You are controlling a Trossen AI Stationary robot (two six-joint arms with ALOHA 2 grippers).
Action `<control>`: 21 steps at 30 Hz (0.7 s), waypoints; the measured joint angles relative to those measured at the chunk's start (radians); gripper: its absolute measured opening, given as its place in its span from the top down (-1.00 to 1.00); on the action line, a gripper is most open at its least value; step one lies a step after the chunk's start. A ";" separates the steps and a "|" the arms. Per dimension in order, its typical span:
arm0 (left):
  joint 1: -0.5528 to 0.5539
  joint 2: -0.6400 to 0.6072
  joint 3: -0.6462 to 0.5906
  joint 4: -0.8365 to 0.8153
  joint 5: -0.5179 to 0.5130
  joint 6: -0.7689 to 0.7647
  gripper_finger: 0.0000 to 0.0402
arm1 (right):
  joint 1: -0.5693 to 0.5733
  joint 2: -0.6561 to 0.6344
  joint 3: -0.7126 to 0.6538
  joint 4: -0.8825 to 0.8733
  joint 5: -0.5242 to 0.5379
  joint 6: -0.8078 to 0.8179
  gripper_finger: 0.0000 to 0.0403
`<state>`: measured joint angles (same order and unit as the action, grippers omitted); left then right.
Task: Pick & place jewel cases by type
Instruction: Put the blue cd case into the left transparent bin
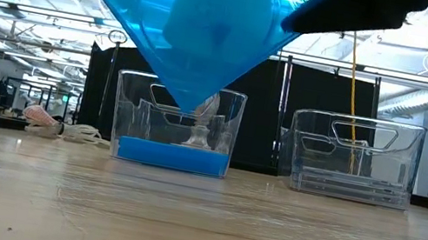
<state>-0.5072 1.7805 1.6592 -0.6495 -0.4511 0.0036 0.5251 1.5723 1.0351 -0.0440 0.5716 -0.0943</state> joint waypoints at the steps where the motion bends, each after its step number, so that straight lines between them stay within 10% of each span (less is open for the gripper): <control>1: -0.001 0.000 0.000 0.000 0.000 0.005 0.79 | 0.001 0.000 0.001 0.002 0.001 0.001 0.54; 14: -0.076 -0.024 -0.001 -0.002 -0.164 0.086 0.79 | 0.042 -0.135 -0.028 -0.016 0.031 0.084 0.03; 21: -0.127 -0.032 -0.003 0.045 -0.277 0.165 0.79 | 0.095 -0.233 -0.204 0.372 -0.026 -0.021 -0.07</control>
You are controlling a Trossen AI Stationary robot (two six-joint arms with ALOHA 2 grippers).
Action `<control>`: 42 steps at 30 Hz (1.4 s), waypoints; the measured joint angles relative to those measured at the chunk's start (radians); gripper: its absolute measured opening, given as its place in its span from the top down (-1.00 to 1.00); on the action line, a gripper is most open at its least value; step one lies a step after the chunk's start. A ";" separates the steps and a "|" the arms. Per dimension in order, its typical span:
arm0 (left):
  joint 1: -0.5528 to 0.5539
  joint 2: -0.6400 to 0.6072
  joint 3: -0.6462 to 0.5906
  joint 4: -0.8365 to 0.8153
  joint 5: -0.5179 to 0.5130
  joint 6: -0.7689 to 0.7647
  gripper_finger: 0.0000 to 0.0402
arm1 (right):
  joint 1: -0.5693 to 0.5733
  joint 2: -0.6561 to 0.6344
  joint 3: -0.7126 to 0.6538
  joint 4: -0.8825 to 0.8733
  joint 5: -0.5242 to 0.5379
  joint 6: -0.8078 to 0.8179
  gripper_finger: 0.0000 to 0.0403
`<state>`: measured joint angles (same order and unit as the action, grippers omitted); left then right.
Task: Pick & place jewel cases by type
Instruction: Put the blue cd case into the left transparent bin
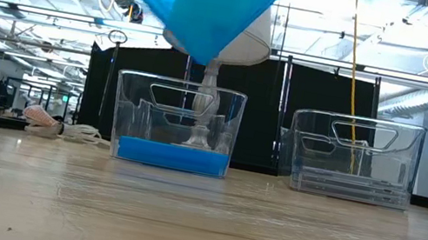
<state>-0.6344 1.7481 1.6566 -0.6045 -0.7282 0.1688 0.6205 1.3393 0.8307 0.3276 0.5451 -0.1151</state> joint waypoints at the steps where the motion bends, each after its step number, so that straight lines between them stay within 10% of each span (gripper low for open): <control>1: -0.006 -0.001 0.000 0.021 -0.013 0.015 0.79 | 0.005 -0.008 -0.044 0.106 -0.018 -0.032 -0.07; 13: -0.047 -0.029 0.002 0.194 -0.063 0.188 0.79 | 0.028 0.022 -0.353 0.876 -0.156 -0.367 -0.05; 29: -0.006 -0.029 0.002 0.216 0.000 0.195 0.79 | -0.031 0.155 -0.199 0.893 -0.103 -0.470 0.05; 42: -0.003 -0.029 0.002 0.190 0.032 0.135 0.79 | -0.045 0.155 -0.198 0.885 -0.171 -0.422 0.87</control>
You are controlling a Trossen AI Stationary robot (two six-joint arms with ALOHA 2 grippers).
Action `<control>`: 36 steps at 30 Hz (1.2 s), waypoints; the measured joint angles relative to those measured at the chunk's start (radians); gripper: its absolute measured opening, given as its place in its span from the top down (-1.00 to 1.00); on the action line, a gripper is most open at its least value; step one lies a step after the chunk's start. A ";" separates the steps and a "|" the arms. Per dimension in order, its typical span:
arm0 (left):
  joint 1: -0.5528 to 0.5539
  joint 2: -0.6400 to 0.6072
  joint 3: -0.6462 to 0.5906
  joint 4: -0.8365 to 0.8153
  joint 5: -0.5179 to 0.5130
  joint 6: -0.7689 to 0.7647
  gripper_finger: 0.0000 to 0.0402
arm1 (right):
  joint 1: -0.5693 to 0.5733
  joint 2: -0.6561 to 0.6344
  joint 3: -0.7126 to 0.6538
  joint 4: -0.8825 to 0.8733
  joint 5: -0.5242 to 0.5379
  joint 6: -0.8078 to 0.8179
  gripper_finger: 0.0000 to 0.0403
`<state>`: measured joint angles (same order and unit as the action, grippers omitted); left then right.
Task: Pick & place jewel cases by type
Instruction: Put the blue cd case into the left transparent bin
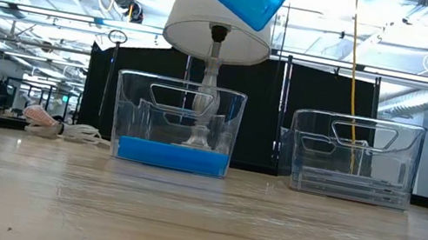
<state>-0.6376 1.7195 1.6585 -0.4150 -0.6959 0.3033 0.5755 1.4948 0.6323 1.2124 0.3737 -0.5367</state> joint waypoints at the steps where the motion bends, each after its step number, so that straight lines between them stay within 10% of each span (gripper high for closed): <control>1: 0.002 0.000 0.000 -0.001 0.008 -0.002 0.78 | 0.000 0.000 0.000 -0.001 0.013 0.005 0.87; 16: -0.167 -0.052 -0.001 -0.328 -0.003 -0.176 -0.13 | 0.000 -0.168 0.001 -0.425 0.097 0.197 0.86; 22: -0.226 -0.051 -0.215 -0.278 0.059 -0.285 0.00 | 0.000 -0.178 0.001 -0.461 0.092 0.241 0.83; 30: -0.265 -0.051 -0.583 0.201 0.068 -0.169 0.40 | -0.005 -0.179 0.009 -0.371 0.024 0.262 0.86; 36: -0.280 -0.051 -0.740 0.416 0.072 -0.181 0.68 | -0.076 -0.177 0.171 -0.696 0.099 0.475 0.86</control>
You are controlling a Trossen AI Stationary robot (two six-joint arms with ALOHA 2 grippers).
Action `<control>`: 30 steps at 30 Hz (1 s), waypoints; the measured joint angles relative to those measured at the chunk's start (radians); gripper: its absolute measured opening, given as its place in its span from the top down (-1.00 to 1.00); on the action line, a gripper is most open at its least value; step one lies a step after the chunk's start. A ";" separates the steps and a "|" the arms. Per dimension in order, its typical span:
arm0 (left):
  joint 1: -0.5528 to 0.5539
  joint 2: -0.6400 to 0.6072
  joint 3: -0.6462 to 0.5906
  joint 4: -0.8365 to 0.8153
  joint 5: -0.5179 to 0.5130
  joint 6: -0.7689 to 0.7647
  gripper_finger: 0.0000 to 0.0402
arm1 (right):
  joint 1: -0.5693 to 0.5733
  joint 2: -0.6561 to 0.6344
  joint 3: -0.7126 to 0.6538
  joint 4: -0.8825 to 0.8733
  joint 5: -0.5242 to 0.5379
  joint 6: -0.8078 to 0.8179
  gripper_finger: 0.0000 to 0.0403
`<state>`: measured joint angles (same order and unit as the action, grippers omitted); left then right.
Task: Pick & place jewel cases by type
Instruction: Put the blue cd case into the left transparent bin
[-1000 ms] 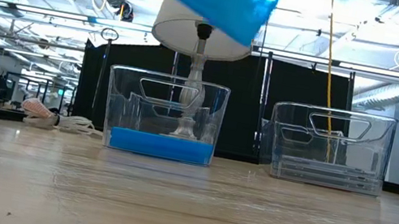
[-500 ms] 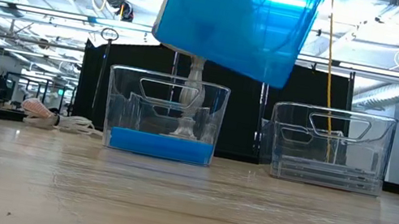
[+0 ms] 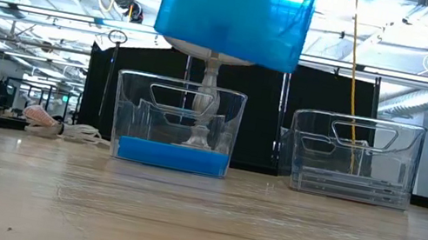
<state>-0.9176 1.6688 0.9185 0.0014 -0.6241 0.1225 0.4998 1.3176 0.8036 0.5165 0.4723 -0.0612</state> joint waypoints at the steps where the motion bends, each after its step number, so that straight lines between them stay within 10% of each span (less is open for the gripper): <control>1: 0.000 0.000 -0.024 0.040 0.008 -0.001 0.73 | -0.020 0.005 0.029 -0.043 -0.009 0.040 0.86; 7: 0.027 0.000 -0.154 0.316 0.185 0.017 0.97 | -0.174 0.012 0.174 -0.218 -0.218 0.231 0.86; 20: 0.060 0.000 -0.271 0.431 0.233 -0.030 0.86 | -0.653 0.150 0.434 -0.517 -0.709 0.744 0.86; 30: 0.051 0.000 -0.271 0.405 0.268 -0.024 0.97 | -0.817 0.277 0.469 -0.587 -0.818 0.882 0.86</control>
<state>-0.8669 1.6684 0.6479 0.4061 -0.3565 0.0982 -0.3172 1.5944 1.2728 -0.0705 -0.3458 0.8208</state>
